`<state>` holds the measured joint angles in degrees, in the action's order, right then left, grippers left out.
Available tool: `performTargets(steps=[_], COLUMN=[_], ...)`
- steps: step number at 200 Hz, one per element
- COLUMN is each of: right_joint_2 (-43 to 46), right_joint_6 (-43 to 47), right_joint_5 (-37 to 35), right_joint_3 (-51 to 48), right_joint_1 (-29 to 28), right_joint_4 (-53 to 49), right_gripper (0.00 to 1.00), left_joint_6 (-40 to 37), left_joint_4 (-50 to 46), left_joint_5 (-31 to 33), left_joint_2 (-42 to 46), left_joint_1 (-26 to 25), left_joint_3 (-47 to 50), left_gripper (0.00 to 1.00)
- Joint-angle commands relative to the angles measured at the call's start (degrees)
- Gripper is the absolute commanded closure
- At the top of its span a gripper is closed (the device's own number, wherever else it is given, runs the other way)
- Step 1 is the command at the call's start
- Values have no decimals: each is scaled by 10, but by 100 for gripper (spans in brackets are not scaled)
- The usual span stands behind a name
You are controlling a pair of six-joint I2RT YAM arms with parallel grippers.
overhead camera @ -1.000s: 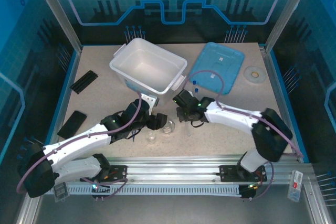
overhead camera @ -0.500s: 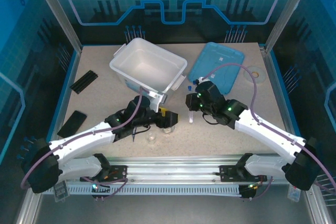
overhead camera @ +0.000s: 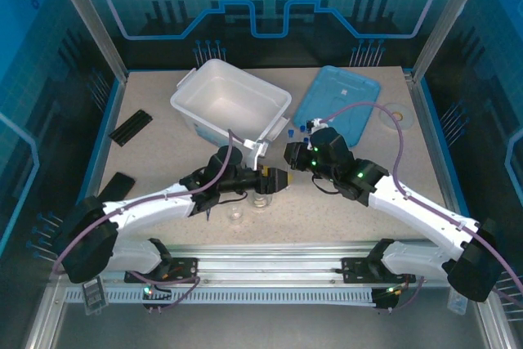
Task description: Organize the chemistry lab equipment
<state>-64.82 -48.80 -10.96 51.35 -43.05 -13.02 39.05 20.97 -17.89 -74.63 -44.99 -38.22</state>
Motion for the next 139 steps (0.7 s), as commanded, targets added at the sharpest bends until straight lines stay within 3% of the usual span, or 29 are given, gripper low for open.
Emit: performTargets(steps=[1, 75, 139], right_joint_2=[11, 11, 12], right_joint_6=[-19, -24, -29], right_joint_5=[2, -13, -18], right_joint_3=[-6, -6, -22], right_joint_1=[5, 4, 4], right_joint_4=[33, 39, 46], right_gripper=[78, 78, 78], left_joint_6=[13, 9, 9], left_joint_4=[31, 33, 34], left_joint_5=[-16, -22, -27], left_joint_2=[-16, -22, -23], left_joint_1=[4, 4, 4], left_joint_3=[-25, -34, -34], left_gripper=[37, 56, 66])
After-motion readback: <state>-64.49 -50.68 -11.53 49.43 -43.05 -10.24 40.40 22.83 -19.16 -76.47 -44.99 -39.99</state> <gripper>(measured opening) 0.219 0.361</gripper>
